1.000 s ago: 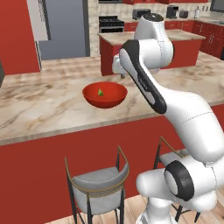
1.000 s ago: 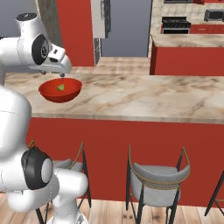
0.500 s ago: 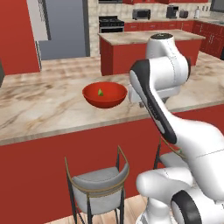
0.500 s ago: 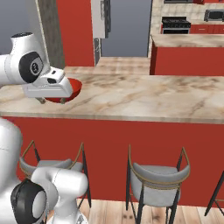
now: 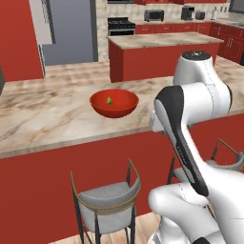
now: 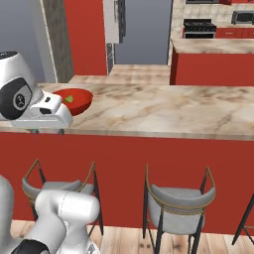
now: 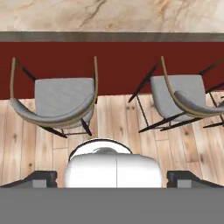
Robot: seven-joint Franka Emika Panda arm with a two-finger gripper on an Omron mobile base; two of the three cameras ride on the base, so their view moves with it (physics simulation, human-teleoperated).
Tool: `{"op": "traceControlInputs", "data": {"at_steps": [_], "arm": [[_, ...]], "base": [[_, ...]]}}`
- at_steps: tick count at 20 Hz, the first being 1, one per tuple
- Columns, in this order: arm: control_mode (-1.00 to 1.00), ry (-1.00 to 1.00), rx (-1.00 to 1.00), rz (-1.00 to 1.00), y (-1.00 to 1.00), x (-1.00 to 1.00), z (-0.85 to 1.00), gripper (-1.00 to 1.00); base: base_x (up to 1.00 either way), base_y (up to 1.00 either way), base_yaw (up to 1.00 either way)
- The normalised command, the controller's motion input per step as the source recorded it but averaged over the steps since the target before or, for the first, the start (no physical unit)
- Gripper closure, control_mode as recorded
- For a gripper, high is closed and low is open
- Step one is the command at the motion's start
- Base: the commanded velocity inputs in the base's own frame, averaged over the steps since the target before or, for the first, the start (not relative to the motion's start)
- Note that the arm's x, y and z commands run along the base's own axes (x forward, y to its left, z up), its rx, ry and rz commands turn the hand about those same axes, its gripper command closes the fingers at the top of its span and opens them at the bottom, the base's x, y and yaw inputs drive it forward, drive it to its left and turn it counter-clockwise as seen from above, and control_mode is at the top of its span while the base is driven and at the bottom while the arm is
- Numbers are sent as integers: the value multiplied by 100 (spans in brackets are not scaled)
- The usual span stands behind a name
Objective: There is a bowl on the dining counter. Grab a lemon wedge from the fridge and place it in the bowl. Then get the liquor bottle and glass cup from the cabinet and place them next to the bowl.
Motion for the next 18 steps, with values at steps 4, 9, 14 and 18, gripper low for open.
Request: {"op": "traceControlInputs", "data": {"at_steps": [4,9,14,18], "arm": [[-100,-9,0,3,0,-26,0,-100],[100,0,0,0,0,0,0,-100],[100,0,0,0,0,0,0,-100],[100,0,0,0,0,0,0,-100]], "base": [[0,0,0],[-80,-51,-8],[-60,-100,-10],[-5,-100,-4]]}}
